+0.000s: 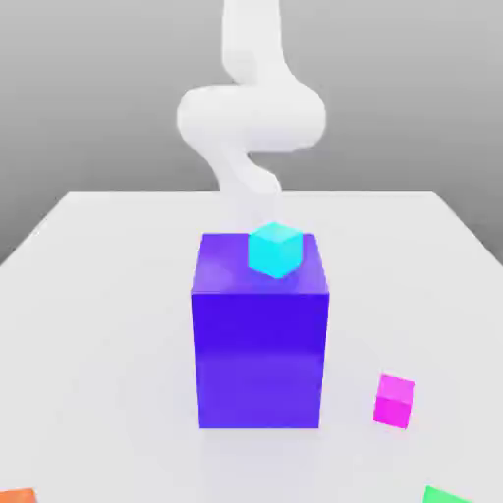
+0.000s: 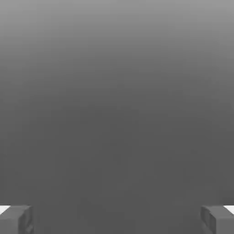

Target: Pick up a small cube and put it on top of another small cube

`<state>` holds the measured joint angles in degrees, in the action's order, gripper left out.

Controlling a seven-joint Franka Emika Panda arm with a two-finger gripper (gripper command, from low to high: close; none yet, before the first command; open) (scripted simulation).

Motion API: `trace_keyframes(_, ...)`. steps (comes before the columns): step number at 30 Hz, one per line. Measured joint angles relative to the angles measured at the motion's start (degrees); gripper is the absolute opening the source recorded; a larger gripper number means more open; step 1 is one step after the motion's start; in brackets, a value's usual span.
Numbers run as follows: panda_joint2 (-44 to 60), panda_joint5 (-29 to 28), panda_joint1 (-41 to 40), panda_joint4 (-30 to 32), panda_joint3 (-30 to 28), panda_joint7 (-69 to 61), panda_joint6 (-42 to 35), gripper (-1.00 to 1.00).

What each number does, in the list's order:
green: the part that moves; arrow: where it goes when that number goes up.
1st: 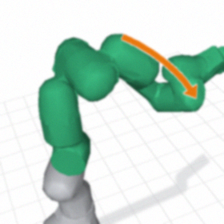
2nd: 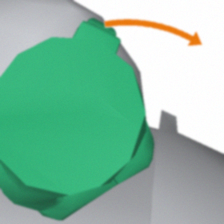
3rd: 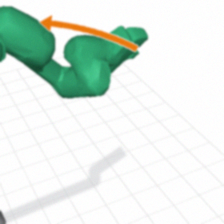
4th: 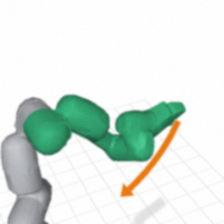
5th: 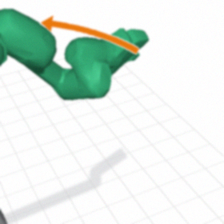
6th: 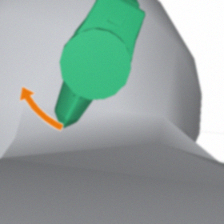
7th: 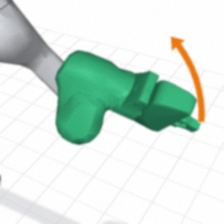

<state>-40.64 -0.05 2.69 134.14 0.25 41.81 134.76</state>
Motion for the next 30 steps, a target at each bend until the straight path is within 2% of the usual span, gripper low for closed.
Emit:
trace_keyframes(11, 23.2, 0.1, 11.2, 10.5, 1.9, -18.2, 13.3, 0.0)
trace_keyframes(21, 44.0, -1.6, 19.0, 19.9, 6.4, -33.2, 25.2, 0.0)
trace_keyframes(28, 58.6, -6.3, 22.2, 18.9, 3.1, -32.0, 36.2, 0.0)
trace_keyframes(29, 59.8, -6.6, 22.6, 18.7, 2.7, -31.8, 37.2, -1.0)
trace_keyframes(30, 59.8, -6.6, 22.6, 18.7, 2.7, -31.8, 37.2, -1.0)
